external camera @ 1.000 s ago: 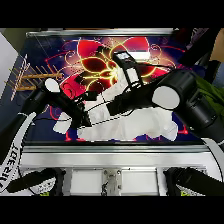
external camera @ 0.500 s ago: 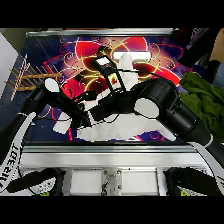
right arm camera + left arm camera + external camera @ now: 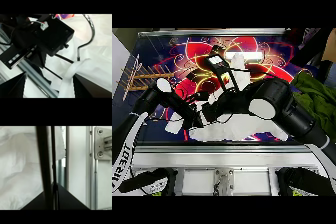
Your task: Fold the clothes and pants, and hang the long-sleeved shirts on hangers.
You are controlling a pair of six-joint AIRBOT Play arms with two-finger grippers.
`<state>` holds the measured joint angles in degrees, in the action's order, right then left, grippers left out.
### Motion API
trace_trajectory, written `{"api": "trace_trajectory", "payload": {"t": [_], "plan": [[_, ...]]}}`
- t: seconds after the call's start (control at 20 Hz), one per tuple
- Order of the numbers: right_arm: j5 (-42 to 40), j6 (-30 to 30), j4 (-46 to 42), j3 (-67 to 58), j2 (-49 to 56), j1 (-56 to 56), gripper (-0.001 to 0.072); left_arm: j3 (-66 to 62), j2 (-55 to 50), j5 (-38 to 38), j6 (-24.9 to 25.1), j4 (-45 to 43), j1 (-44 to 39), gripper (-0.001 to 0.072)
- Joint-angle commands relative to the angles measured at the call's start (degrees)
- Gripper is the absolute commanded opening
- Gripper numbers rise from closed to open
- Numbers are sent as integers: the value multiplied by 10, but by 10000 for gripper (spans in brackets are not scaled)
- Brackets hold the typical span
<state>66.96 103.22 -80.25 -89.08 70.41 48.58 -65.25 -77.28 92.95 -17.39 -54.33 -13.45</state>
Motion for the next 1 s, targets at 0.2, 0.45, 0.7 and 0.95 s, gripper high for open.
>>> {"api": "trace_trajectory", "payload": {"t": [0.2, 0.45, 0.7, 0.95], "plan": [[229, -153, 129, -61, -35, -124, 615, 0, 0, 0, 0, 0, 0, 8], [267, -239, 197, -63, -29, -277, 615, 0, 0, 0, 0, -1, 0, 8], [240, -313, 199, -63, -29, -314, 615, 0, 0, 0, 0, 0, 0, 8], [303, -548, 325, -23, -30, -432, 615, 0, 0, 0, 0, 0, 0, 8]]}}
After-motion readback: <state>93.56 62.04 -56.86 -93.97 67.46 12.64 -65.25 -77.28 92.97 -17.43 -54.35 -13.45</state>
